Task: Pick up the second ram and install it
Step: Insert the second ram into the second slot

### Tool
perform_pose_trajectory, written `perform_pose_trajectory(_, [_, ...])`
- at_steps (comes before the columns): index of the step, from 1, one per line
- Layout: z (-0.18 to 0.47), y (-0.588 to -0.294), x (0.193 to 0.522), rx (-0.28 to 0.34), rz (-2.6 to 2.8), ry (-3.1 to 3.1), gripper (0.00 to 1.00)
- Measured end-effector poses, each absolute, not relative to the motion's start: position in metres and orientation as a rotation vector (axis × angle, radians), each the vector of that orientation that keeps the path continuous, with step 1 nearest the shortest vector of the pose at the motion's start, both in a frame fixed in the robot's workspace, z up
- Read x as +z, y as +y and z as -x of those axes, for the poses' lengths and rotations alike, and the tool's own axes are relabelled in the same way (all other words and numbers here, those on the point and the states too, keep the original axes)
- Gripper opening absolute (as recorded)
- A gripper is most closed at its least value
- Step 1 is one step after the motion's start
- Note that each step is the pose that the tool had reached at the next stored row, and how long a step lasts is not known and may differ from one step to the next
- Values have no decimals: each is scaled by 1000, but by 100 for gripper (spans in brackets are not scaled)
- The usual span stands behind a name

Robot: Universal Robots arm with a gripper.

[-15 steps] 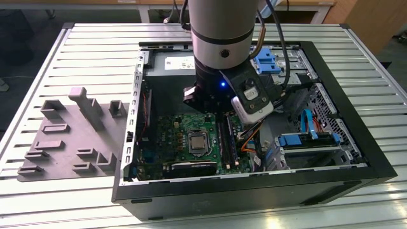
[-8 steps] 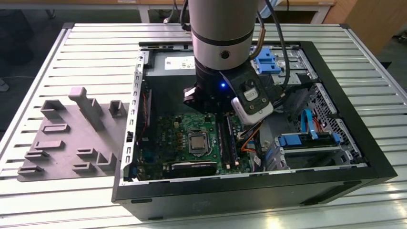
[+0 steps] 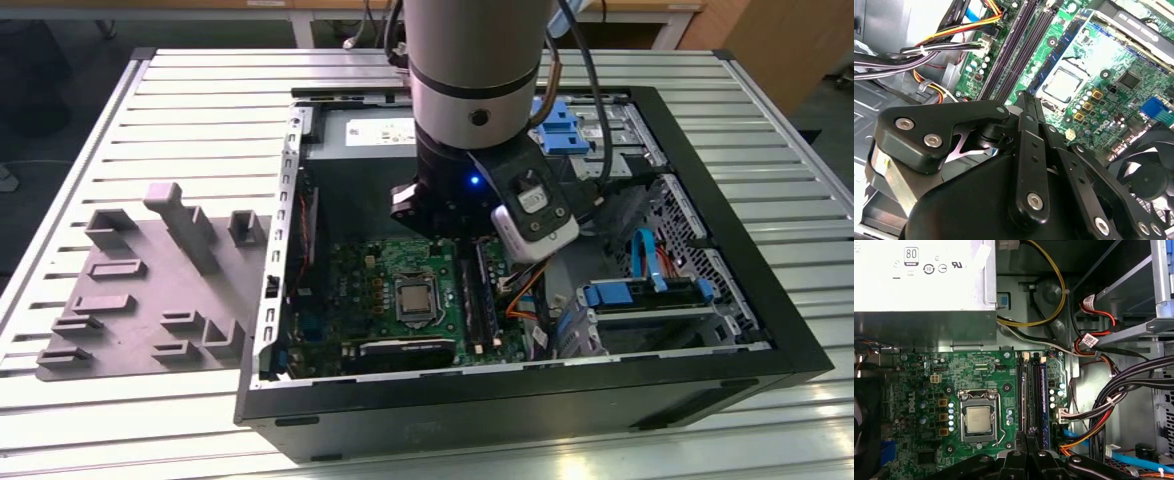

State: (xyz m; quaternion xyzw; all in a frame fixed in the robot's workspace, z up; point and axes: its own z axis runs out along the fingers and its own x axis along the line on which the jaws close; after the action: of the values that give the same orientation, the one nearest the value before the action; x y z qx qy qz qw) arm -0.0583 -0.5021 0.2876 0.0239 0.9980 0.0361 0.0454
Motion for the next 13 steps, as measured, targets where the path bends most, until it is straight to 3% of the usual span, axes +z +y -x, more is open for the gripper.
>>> perform_pose_trajectory(13, [56,-502,280,110,-73,3048,11])
